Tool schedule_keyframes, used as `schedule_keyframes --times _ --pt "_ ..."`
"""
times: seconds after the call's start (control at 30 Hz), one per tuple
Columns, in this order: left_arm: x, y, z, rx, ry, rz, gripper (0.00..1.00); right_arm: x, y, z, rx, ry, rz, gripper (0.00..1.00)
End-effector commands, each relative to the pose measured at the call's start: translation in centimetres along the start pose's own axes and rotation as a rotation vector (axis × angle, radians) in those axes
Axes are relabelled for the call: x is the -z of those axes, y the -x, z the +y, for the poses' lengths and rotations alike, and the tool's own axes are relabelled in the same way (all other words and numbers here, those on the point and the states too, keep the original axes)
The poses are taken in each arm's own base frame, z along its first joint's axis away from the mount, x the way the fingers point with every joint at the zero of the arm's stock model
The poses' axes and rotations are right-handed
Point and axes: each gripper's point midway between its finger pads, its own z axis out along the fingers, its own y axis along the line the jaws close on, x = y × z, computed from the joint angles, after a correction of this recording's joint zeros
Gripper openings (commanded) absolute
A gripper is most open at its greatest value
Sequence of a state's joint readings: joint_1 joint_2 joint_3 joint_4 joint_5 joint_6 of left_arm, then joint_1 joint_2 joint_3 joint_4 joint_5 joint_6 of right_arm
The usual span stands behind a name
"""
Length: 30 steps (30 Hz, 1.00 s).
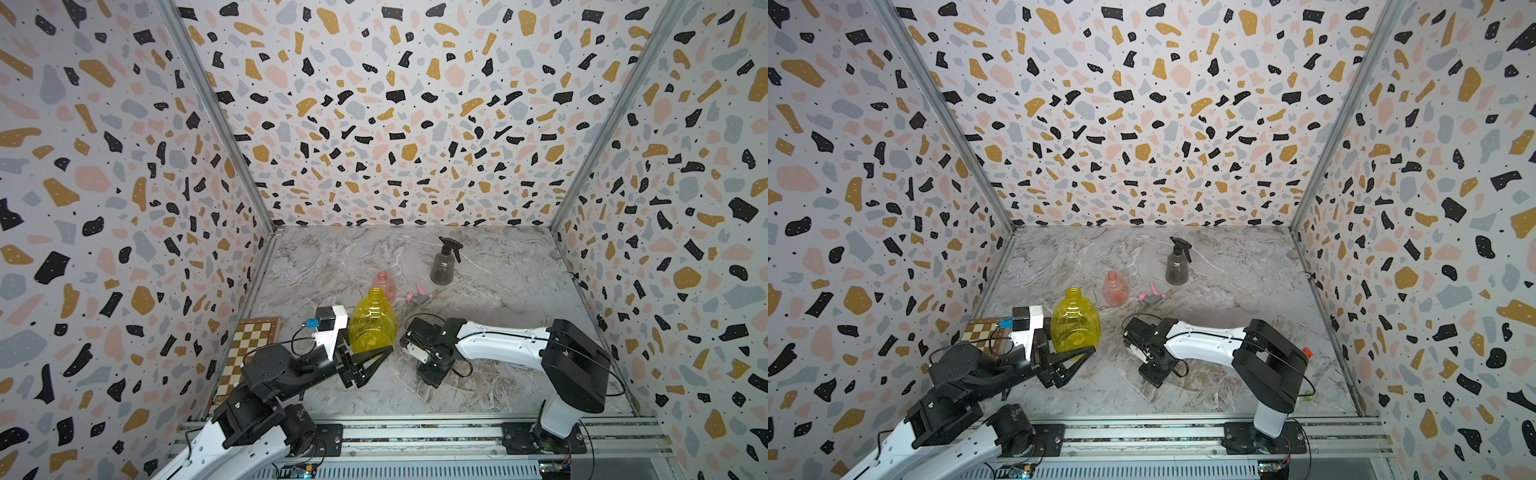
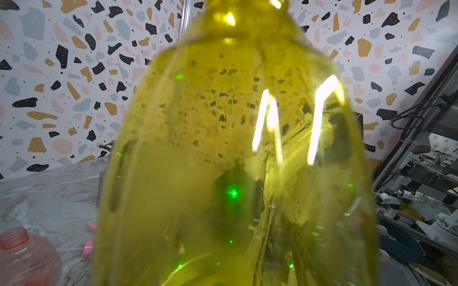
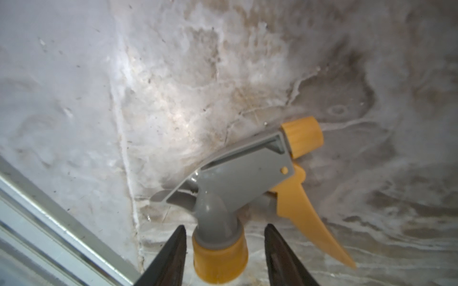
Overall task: Attach spray nozzles to spray bottles
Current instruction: Pick up the spray nozzle from the center of the board.
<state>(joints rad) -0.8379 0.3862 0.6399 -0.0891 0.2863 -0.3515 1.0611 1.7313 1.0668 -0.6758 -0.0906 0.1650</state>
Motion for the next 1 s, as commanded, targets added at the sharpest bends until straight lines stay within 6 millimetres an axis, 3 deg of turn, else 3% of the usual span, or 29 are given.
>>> schedule_keyframes --times 0.0,0.3,0.4,0.5,0.6,0.7,0.8,0.97 --pt "0.2 0.8 -0.2 -0.024 -0.004 -0.04 0.0 -0.4 0.0 -0.1 0.02 -0.02 0.008 0.52" --pt "0.1 0.7 -0.1 -0.024 -0.001 -0.037 0.0 -1.1 0.0 0.2 0.012 0.004 0.007 0.41" --pt "0.1 0.7 0.0 -0.024 0.002 -0.036 0.0 -0.5 0.5 0.4 -0.005 0.024 -0.027 0.34" --pt "0.0 0.7 0.1 -0.022 0.006 -0.032 0.0 1.6 2.0 0.5 -0.042 0.062 -0.125 0.29" --pt "-0.3 0.7 0.2 -0.023 0.012 -0.023 0.0 4.8 3.6 0.3 -0.096 0.124 -0.256 0.26" --pt "-0.8 0.6 0.3 -0.022 0.009 -0.015 0.0 9.3 4.8 0.0 -0.132 0.168 -0.411 0.25" --pt "-1.2 0.5 0.3 -0.014 0.003 -0.008 0.0 14.7 5.5 -0.7 -0.172 0.199 -0.579 0.24" --pt "-2.3 0.1 0.2 0.002 -0.032 -0.009 0.0 25.8 5.9 -2.2 -0.206 0.244 -0.928 0.23"
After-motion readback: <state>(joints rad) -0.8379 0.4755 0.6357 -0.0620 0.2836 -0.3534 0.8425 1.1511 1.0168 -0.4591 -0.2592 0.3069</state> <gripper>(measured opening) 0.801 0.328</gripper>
